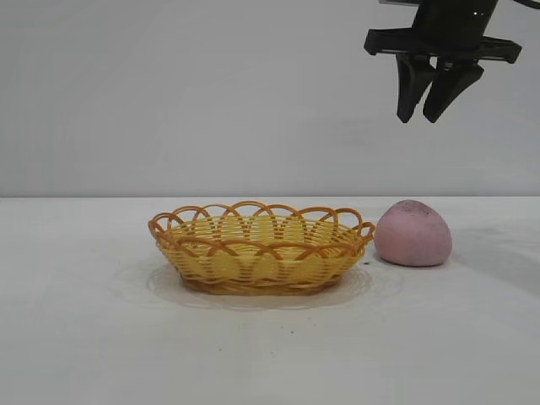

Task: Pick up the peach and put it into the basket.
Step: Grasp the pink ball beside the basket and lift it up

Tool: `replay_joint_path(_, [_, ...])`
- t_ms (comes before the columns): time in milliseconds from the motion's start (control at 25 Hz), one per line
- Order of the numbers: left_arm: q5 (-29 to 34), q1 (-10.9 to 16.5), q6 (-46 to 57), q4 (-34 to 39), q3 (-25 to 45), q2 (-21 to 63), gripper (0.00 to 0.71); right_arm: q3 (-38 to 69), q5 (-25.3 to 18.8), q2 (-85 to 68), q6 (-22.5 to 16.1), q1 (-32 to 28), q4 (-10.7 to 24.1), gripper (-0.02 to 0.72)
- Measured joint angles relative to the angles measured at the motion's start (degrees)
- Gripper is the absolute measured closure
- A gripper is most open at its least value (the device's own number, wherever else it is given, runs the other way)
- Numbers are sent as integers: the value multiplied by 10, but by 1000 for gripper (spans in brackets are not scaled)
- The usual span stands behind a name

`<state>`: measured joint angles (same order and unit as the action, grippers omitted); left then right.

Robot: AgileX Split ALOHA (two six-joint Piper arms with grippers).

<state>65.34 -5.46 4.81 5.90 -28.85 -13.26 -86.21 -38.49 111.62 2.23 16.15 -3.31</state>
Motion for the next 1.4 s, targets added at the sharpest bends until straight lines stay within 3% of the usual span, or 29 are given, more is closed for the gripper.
replay_joint_path(360, [-11, 0, -8, -8, 11, 115, 374, 0, -48, 2, 3, 0, 0, 453])
replay_joint_path(680, [-11, 0, -10, -15, 11, 142, 374, 0, -146, 23, 85, 2, -100, 453])
replay_joint_path(1040, [-11, 0, -11, -18, 11, 142, 374, -1, -212, 98, 126, 7, -120, 453])
replay_joint_path(1200, [-11, 0, -12, -18, 11, 142, 374, -5, -199, 115, 148, 7, -118, 654])
replay_joint_path(1240, [-11, 0, -12, -18, 11, 142, 374, -5, -194, 107, 149, 7, -118, 647])
replay_joint_path(1280, [-11, 0, -12, -18, 11, 142, 374, -5, -192, 94, 152, 7, -120, 703])
replay_joint_path(1400, [-11, 0, -12, -18, 11, 142, 374, -5, -191, 44, 166, 12, -135, 703])
